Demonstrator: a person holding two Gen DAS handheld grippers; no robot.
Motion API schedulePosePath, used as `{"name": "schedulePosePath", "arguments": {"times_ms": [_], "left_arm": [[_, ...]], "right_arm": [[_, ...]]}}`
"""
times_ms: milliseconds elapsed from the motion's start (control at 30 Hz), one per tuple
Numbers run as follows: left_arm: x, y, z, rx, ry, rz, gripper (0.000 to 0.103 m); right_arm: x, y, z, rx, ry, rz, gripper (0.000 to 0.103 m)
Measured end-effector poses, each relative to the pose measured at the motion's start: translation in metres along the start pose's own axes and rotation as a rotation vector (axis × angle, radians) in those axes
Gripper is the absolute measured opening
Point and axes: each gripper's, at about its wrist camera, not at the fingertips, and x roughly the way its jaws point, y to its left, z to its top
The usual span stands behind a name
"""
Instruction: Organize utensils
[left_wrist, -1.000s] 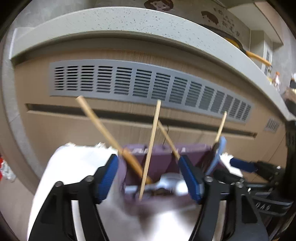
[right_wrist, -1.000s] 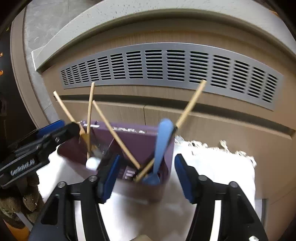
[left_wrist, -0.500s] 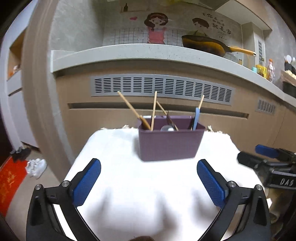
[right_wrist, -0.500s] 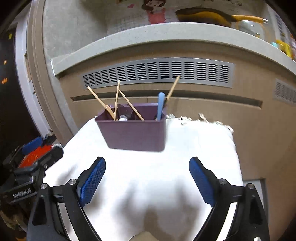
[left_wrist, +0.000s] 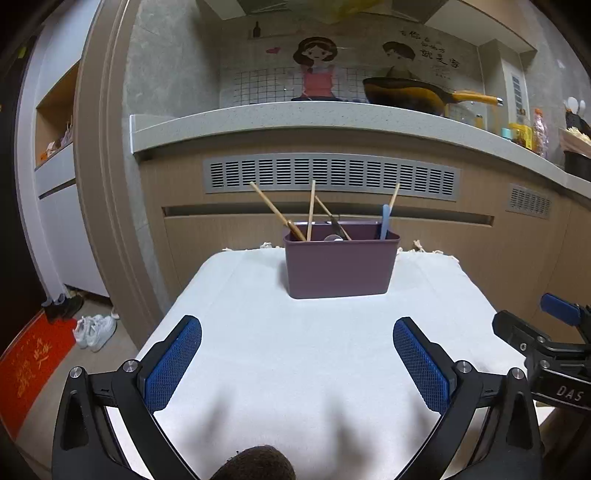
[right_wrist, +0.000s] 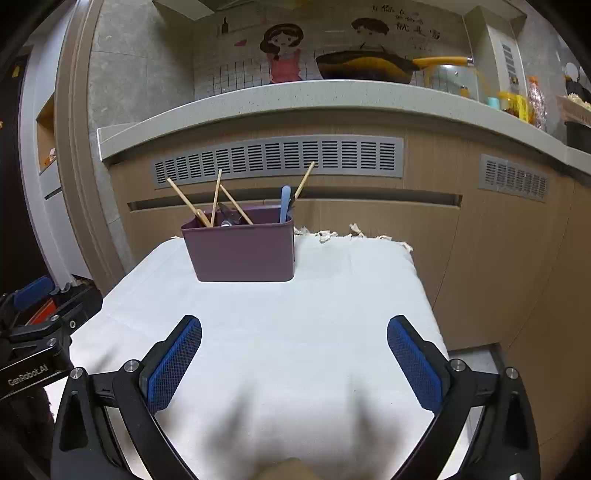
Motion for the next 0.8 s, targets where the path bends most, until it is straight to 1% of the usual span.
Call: {"name": "schedulePosePath", "arguments": {"times_ms": [233,467,800], "left_arm": [[0.0034,0.0003,0.0006,-0.002,0.017,-0.012,0.103],[0.0062,0.0011,0.0001,-0.004,0.027,-0.019,0.103],[0.0075,0.0000,-0.0008,0.000,0.032,-0.020,0.103]], "right_arm": [[0.0041,-0.0008,-0.0013,-0.002,0.018,0.003,0.100],[0.0037,0.0041,-0.0019,-0.022,0.016,0.000,0.100],[0.0020,0.0023,-0.0011,-0.017,0.013,-0.002,0.100]]}}
